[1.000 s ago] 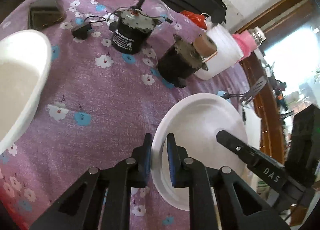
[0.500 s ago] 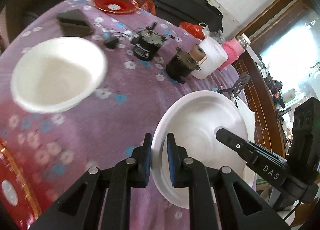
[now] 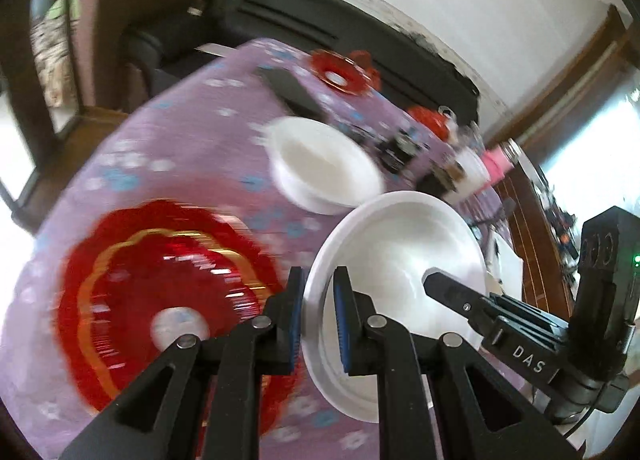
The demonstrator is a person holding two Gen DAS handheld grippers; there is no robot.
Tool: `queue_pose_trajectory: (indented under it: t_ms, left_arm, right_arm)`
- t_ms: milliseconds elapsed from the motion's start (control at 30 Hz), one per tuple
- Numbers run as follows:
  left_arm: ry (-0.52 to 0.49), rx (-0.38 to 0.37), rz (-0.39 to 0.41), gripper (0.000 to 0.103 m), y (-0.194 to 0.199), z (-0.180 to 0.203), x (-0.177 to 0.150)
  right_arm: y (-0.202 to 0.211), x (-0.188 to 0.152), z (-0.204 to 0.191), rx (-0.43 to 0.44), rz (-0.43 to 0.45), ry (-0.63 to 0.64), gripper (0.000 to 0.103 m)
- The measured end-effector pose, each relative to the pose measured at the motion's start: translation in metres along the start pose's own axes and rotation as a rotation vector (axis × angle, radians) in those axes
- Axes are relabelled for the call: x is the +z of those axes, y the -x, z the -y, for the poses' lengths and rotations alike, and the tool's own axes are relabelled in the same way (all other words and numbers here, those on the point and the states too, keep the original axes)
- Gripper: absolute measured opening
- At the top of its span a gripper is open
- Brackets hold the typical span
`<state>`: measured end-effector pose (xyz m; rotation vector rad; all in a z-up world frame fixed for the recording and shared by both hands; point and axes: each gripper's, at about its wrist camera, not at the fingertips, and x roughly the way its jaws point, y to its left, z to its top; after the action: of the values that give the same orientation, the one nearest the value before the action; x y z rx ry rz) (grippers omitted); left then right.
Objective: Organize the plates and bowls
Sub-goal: 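Carry the white plate onto the red plate stack and open the right tool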
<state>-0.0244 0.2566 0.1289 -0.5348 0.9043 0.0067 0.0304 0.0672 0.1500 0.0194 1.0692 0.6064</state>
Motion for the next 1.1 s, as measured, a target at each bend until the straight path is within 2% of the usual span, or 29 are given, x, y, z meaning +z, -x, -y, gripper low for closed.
queue_pose_trajectory:
  t_ms: [167,300,433,667,733,800,933,967,1000,1067,1100]
  left_arm:
    - [0.076,0.038,0.036,0.014,0.026,-0.053,-0.003]
    - [0.132,0.053,0.028,0.015,0.026,-0.088,-0.009]
    - [0.176,0.066,-0.004,0.015,0.013,-0.114,-0.016]
    - [0.199,0.087,-0.043,0.016,-0.005,-0.129,-0.020]
    - [0.196,0.101,-0.040,0.019,-0.006,-0.131,-0.020]
    - [0.198,0.106,-0.025,0.029,-0.006,-0.133,-0.019]
    - [0.185,0.099,0.015,0.042,0.002,-0.132,-0.017]
    - [0.180,0.104,0.030,0.049,0.005,-0.132,-0.017]
    - [0.175,0.106,0.044,0.052,0.007,-0.131,-0.017]
    - [0.164,0.104,0.061,0.052,0.013,-0.130,-0.017]
    - [0.165,0.099,0.066,0.053,0.015,-0.129,-0.017]
  right_arm:
    - [-0.031,-0.007,-0.054,0.043,-0.031,0.051,0.010]
    - [-0.060,-0.012,-0.080,0.052,-0.068,0.074,0.010]
    - [-0.092,-0.020,-0.089,0.035,-0.112,0.083,0.010]
    - [-0.119,-0.026,-0.089,0.021,-0.157,0.074,0.011]
    - [-0.124,-0.025,-0.090,0.019,-0.166,0.076,0.011]
    - [-0.127,-0.026,-0.089,0.006,-0.169,0.083,0.011]
    - [-0.130,-0.027,-0.087,-0.002,-0.153,0.062,0.012]
    - [-0.131,-0.027,-0.087,0.002,-0.154,0.057,0.014]
    - [-0.132,-0.027,-0.086,0.008,-0.153,0.052,0.017]
    - [-0.131,-0.028,-0.085,0.017,-0.136,0.044,0.036]
    - [-0.129,-0.028,-0.086,0.026,-0.120,0.045,0.040]
